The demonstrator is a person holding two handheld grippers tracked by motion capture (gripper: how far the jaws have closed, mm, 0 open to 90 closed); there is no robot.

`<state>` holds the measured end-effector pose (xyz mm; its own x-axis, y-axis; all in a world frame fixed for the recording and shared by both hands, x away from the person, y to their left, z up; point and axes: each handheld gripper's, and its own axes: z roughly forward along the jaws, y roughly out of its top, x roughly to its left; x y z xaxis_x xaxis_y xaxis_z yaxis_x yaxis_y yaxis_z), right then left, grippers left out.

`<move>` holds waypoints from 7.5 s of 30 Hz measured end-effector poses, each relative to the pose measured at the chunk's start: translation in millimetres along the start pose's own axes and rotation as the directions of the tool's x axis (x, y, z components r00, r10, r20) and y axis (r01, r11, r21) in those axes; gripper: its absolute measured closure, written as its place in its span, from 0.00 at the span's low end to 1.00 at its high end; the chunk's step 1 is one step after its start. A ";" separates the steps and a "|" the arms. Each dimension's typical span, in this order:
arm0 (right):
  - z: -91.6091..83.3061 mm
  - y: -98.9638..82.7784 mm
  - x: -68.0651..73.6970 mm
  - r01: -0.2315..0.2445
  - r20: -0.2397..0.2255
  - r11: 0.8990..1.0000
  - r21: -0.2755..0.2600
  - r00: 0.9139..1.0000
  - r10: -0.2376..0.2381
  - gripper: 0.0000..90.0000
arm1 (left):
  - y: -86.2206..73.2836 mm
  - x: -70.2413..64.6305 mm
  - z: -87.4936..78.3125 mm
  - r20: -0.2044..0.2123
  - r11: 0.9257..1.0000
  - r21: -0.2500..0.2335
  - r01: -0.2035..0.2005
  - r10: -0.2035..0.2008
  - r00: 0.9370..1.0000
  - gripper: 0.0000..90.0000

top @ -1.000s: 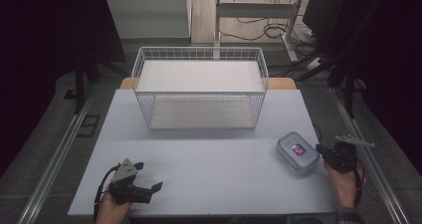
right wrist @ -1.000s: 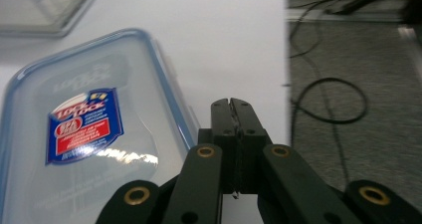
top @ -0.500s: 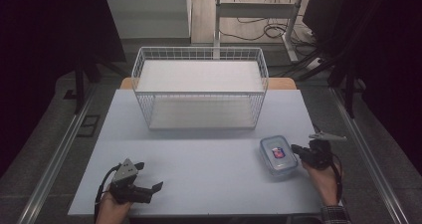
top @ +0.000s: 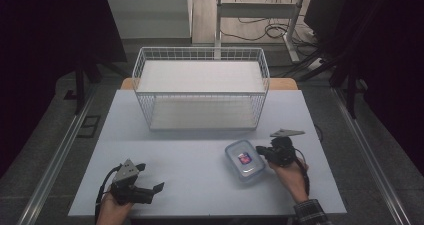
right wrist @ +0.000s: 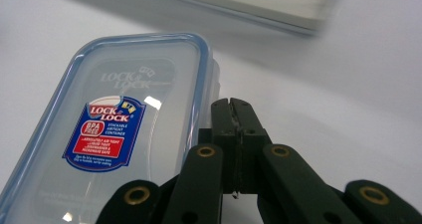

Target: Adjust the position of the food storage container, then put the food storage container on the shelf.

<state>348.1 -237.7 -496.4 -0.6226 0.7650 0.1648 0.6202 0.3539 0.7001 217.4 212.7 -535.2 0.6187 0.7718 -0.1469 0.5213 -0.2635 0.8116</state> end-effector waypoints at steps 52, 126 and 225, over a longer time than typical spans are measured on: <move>46.0 3.8 56.2 0.086 -0.070 0.992 0.097 0.994 -0.079 0.99 | 73.4 5.0 111.7 0.094 0.993 0.116 -0.036 0.025 0.995 1.00; 32.9 4.8 59.0 0.009 -0.395 0.996 0.085 0.918 0.026 0.53 | 61.7 0.6 77.8 0.396 0.977 0.121 0.175 -0.209 0.894 0.57; 0.7 233.2 7.6 -0.162 -0.351 0.957 -0.239 0.934 0.070 0.58 | 283.7 91.2 58.2 0.238 0.971 -0.137 0.196 -0.160 0.958 0.59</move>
<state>488.3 -148.9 -332.4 -0.7054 0.5505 0.4465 0.5802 0.0866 0.8098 455.9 174.7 -351.3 0.6488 0.6441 -0.4052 0.5475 -0.0252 0.8364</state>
